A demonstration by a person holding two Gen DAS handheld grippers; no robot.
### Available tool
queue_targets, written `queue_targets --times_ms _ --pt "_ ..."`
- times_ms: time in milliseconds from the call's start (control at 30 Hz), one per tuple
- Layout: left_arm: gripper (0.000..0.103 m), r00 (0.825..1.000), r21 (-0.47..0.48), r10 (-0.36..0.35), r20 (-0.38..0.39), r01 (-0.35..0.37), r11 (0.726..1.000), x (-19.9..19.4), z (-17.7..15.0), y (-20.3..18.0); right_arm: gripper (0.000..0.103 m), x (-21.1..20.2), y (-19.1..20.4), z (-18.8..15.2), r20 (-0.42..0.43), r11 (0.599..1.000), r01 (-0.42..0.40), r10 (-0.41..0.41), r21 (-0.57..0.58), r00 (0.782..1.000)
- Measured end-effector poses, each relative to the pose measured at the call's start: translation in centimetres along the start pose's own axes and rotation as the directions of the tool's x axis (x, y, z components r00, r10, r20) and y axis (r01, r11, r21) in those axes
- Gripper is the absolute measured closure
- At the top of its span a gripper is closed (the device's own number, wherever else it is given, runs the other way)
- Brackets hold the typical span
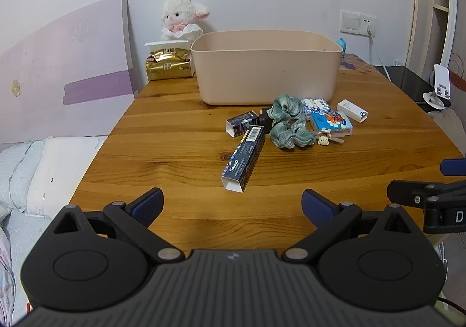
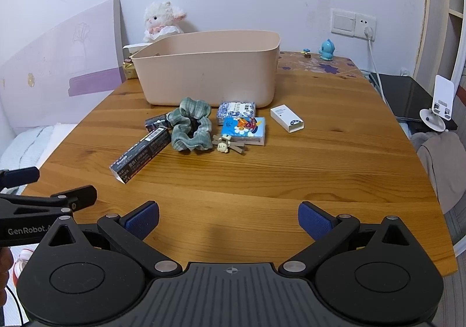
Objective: Organize objects
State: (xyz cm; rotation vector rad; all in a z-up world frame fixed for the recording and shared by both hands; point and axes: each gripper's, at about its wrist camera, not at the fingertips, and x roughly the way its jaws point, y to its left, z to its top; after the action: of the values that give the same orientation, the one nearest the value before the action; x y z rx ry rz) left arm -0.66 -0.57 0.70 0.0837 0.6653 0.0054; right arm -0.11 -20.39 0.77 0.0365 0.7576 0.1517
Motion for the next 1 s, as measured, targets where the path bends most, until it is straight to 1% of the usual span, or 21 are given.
queue_targets --times_ms 1000 --pt "0.002 0.999 0.024 -0.027 -0.019 0.028 0.999 0.63 -0.01 -0.57 0.000 0.51 -0.43 0.05 0.003 1.000 0.009 -0.009 0.017 1.000"
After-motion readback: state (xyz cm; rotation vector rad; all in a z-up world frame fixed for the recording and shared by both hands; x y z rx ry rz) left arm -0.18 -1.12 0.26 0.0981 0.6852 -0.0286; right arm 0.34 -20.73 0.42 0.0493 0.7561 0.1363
